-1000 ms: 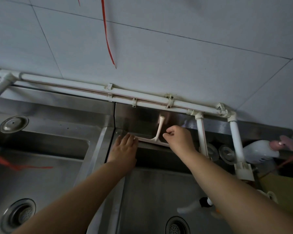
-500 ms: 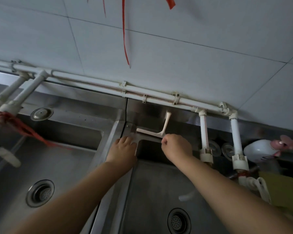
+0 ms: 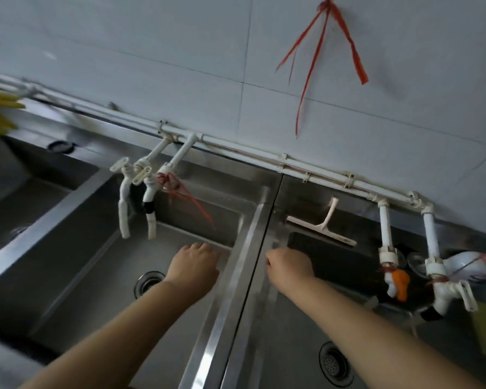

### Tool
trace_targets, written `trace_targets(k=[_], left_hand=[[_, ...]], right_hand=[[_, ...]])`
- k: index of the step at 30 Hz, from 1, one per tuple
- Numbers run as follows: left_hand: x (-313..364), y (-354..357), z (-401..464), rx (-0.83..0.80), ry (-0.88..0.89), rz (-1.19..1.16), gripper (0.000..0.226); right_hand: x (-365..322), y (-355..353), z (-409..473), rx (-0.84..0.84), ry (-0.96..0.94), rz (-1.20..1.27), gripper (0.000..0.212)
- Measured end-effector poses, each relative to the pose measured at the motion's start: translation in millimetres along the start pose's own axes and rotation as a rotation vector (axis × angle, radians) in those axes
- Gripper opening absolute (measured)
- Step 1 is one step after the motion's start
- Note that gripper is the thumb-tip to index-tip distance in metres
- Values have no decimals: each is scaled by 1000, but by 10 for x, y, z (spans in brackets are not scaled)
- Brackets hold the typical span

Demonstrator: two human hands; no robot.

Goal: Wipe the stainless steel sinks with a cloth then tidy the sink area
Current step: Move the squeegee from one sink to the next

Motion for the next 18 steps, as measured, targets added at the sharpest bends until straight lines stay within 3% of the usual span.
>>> trace_targets(k=[7,18], left_hand=[[-1459,-136,-1191,21,-79,15,28],[-4426,-431,-3543,86,-412,-29,32]], right_hand=[[-1727,163,-202,-15,-108,-130,21],[-4960,380,-467,30,-297,-73,22]])
Point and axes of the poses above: each hand's wrist, its own z-axis towards the middle knuckle, its own y-axis out of the palm, x = y × z, the point moved 9 cm from there along z, towards the middle knuckle, and after that the axes turned 6 degrees about -y, right-handed, at the moved point
